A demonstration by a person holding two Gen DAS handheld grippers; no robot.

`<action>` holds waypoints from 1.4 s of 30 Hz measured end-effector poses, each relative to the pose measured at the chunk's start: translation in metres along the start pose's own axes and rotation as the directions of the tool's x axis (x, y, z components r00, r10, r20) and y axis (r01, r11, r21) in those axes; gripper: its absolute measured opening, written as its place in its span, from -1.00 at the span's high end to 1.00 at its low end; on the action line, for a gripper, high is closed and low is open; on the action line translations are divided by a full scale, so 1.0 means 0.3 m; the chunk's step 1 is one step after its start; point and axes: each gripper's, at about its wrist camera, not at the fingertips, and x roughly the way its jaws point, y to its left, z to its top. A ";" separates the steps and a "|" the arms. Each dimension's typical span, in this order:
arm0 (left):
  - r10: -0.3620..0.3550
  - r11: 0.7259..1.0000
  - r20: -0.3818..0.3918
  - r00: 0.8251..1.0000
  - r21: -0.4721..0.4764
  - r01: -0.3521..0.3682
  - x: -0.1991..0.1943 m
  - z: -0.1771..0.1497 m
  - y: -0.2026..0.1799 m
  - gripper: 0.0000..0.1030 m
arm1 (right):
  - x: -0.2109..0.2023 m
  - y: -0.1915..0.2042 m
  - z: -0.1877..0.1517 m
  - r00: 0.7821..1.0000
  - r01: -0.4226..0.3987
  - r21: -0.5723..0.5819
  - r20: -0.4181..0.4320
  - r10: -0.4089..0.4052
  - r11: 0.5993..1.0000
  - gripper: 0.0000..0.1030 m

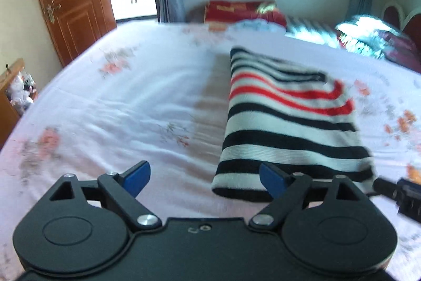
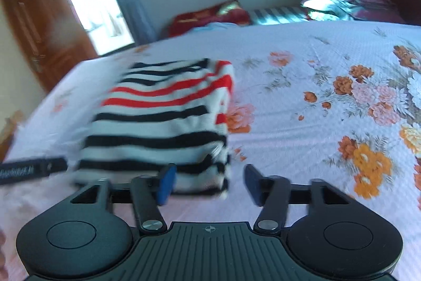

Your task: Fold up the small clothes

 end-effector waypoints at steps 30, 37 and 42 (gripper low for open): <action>-0.010 1.000 0.209 0.978 -0.016 0.014 -1.064 -0.417 -0.055 -0.99 | -1.129 0.121 -0.361 0.921 0.075 -0.203 0.390 0.010 0.976 -0.99; -0.004 1.000 0.225 0.974 -0.021 0.009 -1.084 -0.431 -0.052 -0.99 | -1.154 0.118 -0.379 0.919 0.075 -0.212 0.395 0.016 0.974 -0.99; -0.005 0.999 0.224 0.974 -0.030 0.012 -1.087 -0.439 -0.047 -0.99 | -1.163 0.115 -0.387 0.917 0.074 -0.210 0.400 0.017 0.975 -0.99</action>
